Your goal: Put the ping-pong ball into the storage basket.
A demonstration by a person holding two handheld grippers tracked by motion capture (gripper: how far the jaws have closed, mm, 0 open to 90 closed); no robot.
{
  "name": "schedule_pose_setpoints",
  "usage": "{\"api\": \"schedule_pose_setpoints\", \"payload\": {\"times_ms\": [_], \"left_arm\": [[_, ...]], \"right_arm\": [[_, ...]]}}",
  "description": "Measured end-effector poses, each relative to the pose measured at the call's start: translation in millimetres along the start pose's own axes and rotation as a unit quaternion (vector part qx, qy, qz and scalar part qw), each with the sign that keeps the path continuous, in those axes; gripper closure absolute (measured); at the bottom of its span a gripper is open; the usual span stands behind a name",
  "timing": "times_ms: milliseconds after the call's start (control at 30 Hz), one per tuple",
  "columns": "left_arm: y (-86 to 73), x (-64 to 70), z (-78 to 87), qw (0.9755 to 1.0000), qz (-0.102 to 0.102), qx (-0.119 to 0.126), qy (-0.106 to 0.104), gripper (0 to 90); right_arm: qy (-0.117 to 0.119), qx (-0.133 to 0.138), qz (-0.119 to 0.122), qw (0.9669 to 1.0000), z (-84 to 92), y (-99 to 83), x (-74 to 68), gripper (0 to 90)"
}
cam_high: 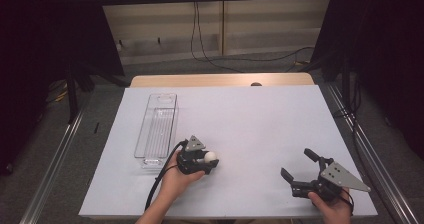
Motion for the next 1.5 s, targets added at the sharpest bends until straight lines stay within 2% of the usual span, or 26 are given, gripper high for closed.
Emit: {"api": "schedule_pose_setpoints", "payload": {"times_ms": [67, 167, 200, 433, 467, 533, 733, 833, 933, 967, 1233, 1267, 1300, 1433, 1500], "left_arm": [[0.9, -0.1, -0.3, 0.9999, 0.002, 0.009, -0.004, 51.1], [1.6, 0.1, 2.0, 1.0000, 0.001, 0.001, -0.006, 51.0], [1.8, 0.3, 1.6, 0.9999, 0.002, 0.008, -0.007, 51.0], [2.8, -0.1, 5.9, 0.9998, 0.012, 0.009, -0.016, 51.1], [2.9, -0.2, 7.0, 0.9999, 0.010, 0.006, -0.012, 51.1], [3.1, 0.5, 7.8, 0.9998, 0.010, 0.008, -0.018, 51.1], [7.2, 1.5, 12.1, 0.9998, 0.011, 0.012, -0.015, 51.1], [9.1, 1.6, 14.7, 0.9998, 0.006, 0.006, -0.015, 51.1], [11.0, 2.2, 15.3, 0.9997, 0.011, 0.013, -0.017, 51.1], [11.2, 1.9, 16.5, 0.9997, 0.009, 0.006, -0.020, 51.1], [12.7, 0.6, 20.3, 0.9998, 0.013, 0.005, -0.014, 51.1], [13.0, 0.1, 20.5, 0.9997, 0.012, 0.008, -0.021, 51.1], [13.0, 0.0, 21.6, 0.9998, 0.012, 0.005, -0.015, 51.1], [13.6, -0.5, 23.3, 0.9997, 0.017, 0.010, -0.014, 51.1], [14.3, -1.0, 24.9, 0.9998, 0.015, 0.004, -0.014, 51.1]], "right_arm": [[0.002, -0.002, 0.001, 1.0000, 0.3, -0.1, 0.2, 0.4], [0.002, -0.001, 0.001, 1.0000, 0.4, 0.0, 0.1, 0.4], [0.001, 0.000, 0.000, 1.0000, 0.4, 0.1, 0.1, 0.4], [0.003, 0.000, 0.001, 1.0000, 0.8, 0.0, 0.7, 0.3], [0.004, -0.001, 0.001, 1.0000, 0.9, 0.1, 0.7, 0.4], [0.001, 0.000, -0.002, 1.0000, 0.8, 0.3, 0.1, 0.3], [-0.001, 0.000, -0.004, 1.0000, 0.7, 0.4, 0.0, 0.3], [0.001, 0.000, -0.003, 1.0000, 0.8, 0.3, -0.1, 0.3], [0.002, 0.000, 0.000, 1.0000, 0.6, 0.2, 0.3, 0.3], [0.004, -0.001, 0.001, 1.0000, 1.0, 0.2, 0.4, 0.3], [0.003, 0.001, 0.002, 1.0000, 1.1, 0.4, 0.6, 0.4], [0.004, 0.001, 0.003, 1.0000, 1.1, 0.3, 0.8, 0.4], [0.003, 0.001, 0.003, 1.0000, 1.3, 0.4, 0.9, 0.4], [0.002, 0.000, 0.002, 1.0000, 1.1, 0.3, 0.8, 0.4], [0.001, 0.000, -0.003, 1.0000, 0.8, 0.4, 0.0, 0.3]]}}
Point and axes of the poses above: each handheld gripper's, and its own axes: z roughly backward along the jaws, y roughly out of its top, x roughly to its right, the point moved 3 cm from there along -z, roughly forward along the jaws, and after that the axes turned 1 degree about -y, right-handed, at the moved point
